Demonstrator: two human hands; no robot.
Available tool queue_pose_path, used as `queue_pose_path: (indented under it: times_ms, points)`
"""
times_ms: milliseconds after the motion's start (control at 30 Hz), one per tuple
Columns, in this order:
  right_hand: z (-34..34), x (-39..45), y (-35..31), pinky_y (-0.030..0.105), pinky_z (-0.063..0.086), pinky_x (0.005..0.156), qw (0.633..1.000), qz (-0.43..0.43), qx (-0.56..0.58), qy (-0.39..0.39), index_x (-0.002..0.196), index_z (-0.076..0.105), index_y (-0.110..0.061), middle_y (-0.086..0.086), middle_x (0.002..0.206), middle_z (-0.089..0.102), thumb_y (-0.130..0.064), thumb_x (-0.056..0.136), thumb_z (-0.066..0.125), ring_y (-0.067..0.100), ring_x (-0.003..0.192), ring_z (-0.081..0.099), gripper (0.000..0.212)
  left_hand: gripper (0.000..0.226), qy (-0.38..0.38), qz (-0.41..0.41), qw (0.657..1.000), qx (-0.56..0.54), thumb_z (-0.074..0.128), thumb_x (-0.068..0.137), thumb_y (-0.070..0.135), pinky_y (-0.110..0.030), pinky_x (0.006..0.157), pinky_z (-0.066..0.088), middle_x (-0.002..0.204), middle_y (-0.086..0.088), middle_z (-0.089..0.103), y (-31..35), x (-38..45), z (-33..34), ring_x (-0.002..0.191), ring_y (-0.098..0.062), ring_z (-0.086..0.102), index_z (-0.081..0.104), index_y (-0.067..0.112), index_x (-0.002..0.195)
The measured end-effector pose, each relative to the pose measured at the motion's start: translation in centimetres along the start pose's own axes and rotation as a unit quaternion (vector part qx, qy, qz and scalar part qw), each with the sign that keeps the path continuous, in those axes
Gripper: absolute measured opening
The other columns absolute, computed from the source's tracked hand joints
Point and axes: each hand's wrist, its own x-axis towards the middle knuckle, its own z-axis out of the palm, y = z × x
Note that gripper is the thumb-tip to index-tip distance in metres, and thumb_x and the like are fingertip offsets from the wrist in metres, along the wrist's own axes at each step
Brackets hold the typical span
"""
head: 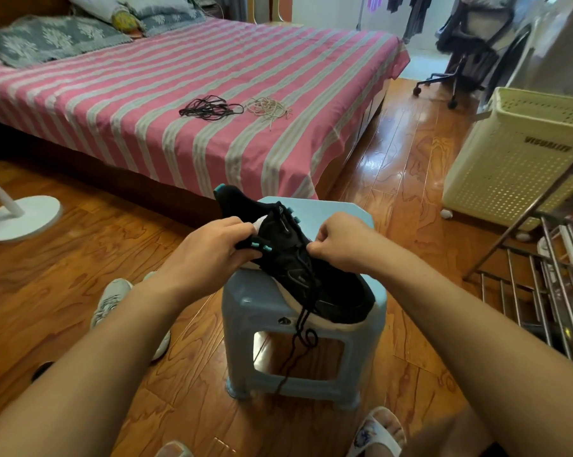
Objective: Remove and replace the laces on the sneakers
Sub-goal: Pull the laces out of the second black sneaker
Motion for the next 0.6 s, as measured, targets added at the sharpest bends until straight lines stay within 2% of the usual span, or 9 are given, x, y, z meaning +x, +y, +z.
queue_pose_path:
  times_ms: [67,133,233,267,333,400,500,533,600]
  points:
    - [-0.3,-0.1,0.0,0.039,0.051,0.062,0.998,0.033,0.057,-0.011,0.077,0.068,0.005,0.021,0.071,0.062,-0.024,0.081,0.068,0.031,0.068,0.058,0.029,0.009,-0.005,0.005,1.000,-0.003,0.070,0.094,0.028,-0.024,0.067,0.041,0.091,0.016,0.054,-0.2,0.0,-0.1,0.084,-0.005,0.053,0.065,0.030,0.100]
    - [-1.4,-0.1,1.1,0.035,0.039,0.055,0.986,0.109,0.127,-0.010,0.065,0.060,-0.002,0.011,0.059,0.051,-0.019,0.075,0.063,0.026,0.058,0.046,0.020,0.008,-0.006,0.009,1.000,-0.005,0.070,0.094,0.029,-0.025,0.066,0.041,0.090,0.016,0.054,-0.3,0.1,-0.1,0.083,-0.006,0.053,0.065,0.029,0.100]
    - [-2.9,-1.0,3.5,0.029,0.036,0.053,0.983,0.164,0.066,-0.056,0.067,0.055,-0.011,0.007,0.065,0.051,-0.017,0.081,0.059,0.025,0.058,0.042,0.016,0.008,0.000,0.024,1.000,0.005,0.069,0.095,0.030,-0.027,0.066,0.038,0.089,0.013,0.054,0.1,0.1,0.2,0.083,-0.009,0.052,0.065,0.030,0.101]
    - [-3.1,-1.3,3.9,0.031,0.045,0.056,0.987,0.150,0.021,-0.050,0.075,0.060,-0.009,0.008,0.074,0.058,-0.020,0.087,0.060,0.026,0.064,0.051,0.016,0.009,0.001,0.027,1.000,0.007,0.069,0.095,0.030,-0.028,0.066,0.039,0.089,0.013,0.054,0.2,0.1,0.3,0.084,-0.010,0.052,0.064,0.031,0.102]
    - [-2.9,-0.4,4.3,0.036,0.054,0.074,0.995,0.089,0.014,0.042,0.094,0.069,-0.010,0.005,0.090,0.067,-0.029,0.096,0.058,0.023,0.083,0.062,0.022,0.010,0.001,0.030,1.000,0.003,0.069,0.094,0.029,-0.029,0.067,0.040,0.088,0.012,0.055,0.2,0.3,0.4,0.084,-0.011,0.052,0.063,0.033,0.102]
    - [-2.0,0.5,3.3,0.029,0.047,0.073,0.992,-0.003,0.107,0.068,0.093,0.070,-0.021,-0.009,0.085,0.066,-0.034,0.099,0.055,0.014,0.083,0.060,0.021,0.012,-0.002,0.031,1.000,0.002,0.070,0.094,0.029,-0.027,0.066,0.038,0.088,0.012,0.054,0.1,0.5,0.4,0.083,-0.010,0.052,0.062,0.034,0.101]
    - [-0.1,1.9,2.1,0.023,0.040,0.080,0.992,-0.112,0.048,0.036,0.104,0.078,-0.023,-0.010,0.096,0.073,-0.026,0.096,0.064,0.010,0.095,0.063,0.017,0.012,-0.010,0.024,1.000,-0.009,0.070,0.094,0.028,-0.028,0.065,0.038,0.087,0.013,0.053,0.0,0.5,0.3,0.082,-0.009,0.052,0.062,0.036,0.099]
    - [0.0,2.5,2.4,0.024,0.042,0.081,0.992,-0.109,0.027,0.052,0.105,0.079,-0.020,-0.006,0.098,0.075,-0.023,0.094,0.068,0.012,0.097,0.065,0.016,0.014,-0.014,0.024,1.000,-0.014,0.070,0.094,0.028,-0.028,0.064,0.039,0.087,0.014,0.053,0.0,0.4,0.2,0.082,-0.008,0.052,0.060,0.038,0.096]
    - [-1.4,3.9,5.2,0.031,0.050,0.080,0.997,0.014,0.035,0.074,0.102,0.077,-0.010,0.003,0.098,0.074,-0.017,0.091,0.069,0.019,0.094,0.066,0.016,0.019,-0.022,0.024,0.999,-0.024,0.070,0.094,0.029,-0.029,0.064,0.042,0.087,0.015,0.053,-0.2,0.2,0.0,0.082,-0.007,0.052,0.056,0.042,0.092]
